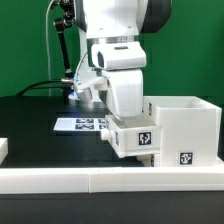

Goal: Assemble drawer

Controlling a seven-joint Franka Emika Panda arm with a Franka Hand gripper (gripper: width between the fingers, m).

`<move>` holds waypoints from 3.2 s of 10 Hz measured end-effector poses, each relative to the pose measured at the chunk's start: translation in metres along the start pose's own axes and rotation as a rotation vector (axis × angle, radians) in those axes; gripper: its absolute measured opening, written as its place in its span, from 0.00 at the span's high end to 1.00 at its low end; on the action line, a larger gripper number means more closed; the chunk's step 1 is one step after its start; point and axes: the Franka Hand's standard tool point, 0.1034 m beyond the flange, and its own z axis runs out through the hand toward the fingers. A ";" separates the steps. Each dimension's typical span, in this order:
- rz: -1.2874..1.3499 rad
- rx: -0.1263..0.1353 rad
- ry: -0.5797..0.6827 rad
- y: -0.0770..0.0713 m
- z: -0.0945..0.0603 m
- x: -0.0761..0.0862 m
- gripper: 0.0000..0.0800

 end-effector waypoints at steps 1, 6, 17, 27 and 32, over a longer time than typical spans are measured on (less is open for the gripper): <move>0.014 -0.001 -0.001 0.001 0.000 0.003 0.95; 0.072 0.002 -0.001 0.000 0.000 0.004 0.95; 0.036 0.032 -0.028 0.001 -0.036 0.002 0.19; -0.034 0.061 -0.030 -0.005 -0.043 -0.077 0.19; -0.080 0.037 -0.004 0.037 -0.029 -0.063 0.19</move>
Offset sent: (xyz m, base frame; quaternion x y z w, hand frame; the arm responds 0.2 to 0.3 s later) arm 0.0074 0.0099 0.0023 -0.0265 0.0072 0.0596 0.9978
